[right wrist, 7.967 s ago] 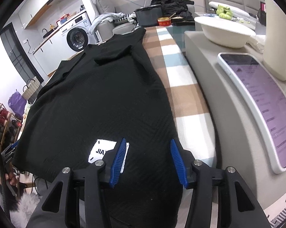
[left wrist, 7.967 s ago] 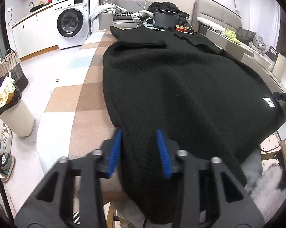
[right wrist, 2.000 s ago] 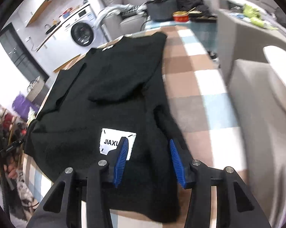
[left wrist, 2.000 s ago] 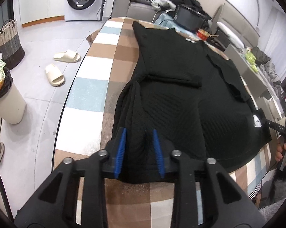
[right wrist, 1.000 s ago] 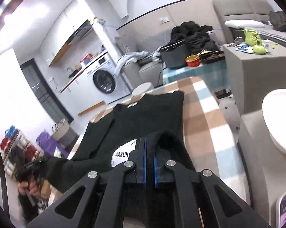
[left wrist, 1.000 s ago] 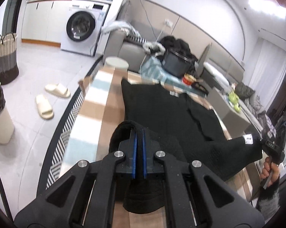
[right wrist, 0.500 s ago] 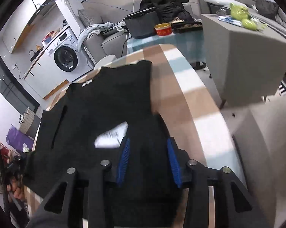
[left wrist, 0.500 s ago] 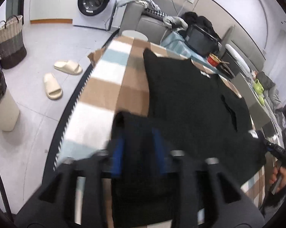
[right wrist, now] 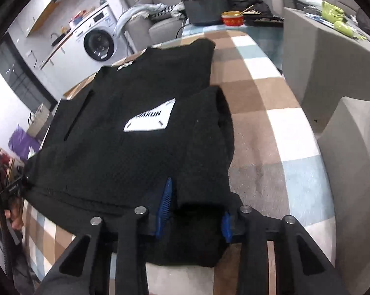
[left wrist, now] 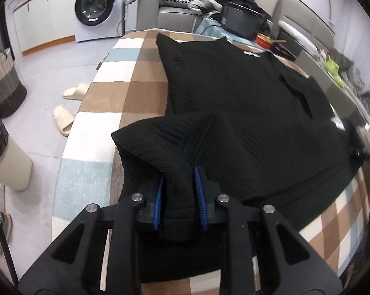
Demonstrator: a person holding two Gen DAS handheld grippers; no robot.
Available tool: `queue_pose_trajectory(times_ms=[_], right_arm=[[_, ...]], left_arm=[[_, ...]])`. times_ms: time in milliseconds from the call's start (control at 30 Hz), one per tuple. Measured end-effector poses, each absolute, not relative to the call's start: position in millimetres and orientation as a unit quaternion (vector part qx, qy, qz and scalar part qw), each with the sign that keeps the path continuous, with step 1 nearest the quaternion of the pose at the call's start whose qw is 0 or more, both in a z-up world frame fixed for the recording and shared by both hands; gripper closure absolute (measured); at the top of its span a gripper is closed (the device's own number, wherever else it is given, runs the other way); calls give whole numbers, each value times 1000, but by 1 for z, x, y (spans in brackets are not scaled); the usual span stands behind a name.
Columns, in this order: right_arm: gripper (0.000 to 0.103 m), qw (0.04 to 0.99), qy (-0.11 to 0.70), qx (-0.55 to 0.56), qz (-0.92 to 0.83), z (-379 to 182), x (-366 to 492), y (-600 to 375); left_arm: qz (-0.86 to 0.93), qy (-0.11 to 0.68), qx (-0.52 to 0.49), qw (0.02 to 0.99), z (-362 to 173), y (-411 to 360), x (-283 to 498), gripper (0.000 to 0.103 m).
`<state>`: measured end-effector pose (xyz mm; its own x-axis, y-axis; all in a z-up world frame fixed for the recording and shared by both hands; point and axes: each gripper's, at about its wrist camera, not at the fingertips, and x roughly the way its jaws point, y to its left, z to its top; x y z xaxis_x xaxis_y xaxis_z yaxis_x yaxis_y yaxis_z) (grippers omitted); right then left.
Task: Fold small clothes
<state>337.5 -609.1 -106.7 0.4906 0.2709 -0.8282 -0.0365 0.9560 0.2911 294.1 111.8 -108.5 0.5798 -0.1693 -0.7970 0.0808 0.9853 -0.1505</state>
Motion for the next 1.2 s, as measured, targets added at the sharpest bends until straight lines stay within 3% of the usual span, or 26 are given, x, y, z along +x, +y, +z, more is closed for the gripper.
queue_pose_trajectory(times_ms=[500, 767, 933, 1200], right_arm=[[67, 843, 515, 124, 96, -103, 277, -613], [63, 862, 464, 194, 70, -61, 241, -646], [63, 831, 469, 266, 139, -68, 231, -632], [63, 807, 489, 312, 110, -102, 251, -630]], left_arm=[[-86, 474, -59, 874, -97, 122, 212, 83], [-26, 443, -121, 888, -69, 167, 196, 83], [-33, 441, -172, 880, -65, 181, 188, 82], [-55, 455, -206, 865, -70, 170, 174, 69]])
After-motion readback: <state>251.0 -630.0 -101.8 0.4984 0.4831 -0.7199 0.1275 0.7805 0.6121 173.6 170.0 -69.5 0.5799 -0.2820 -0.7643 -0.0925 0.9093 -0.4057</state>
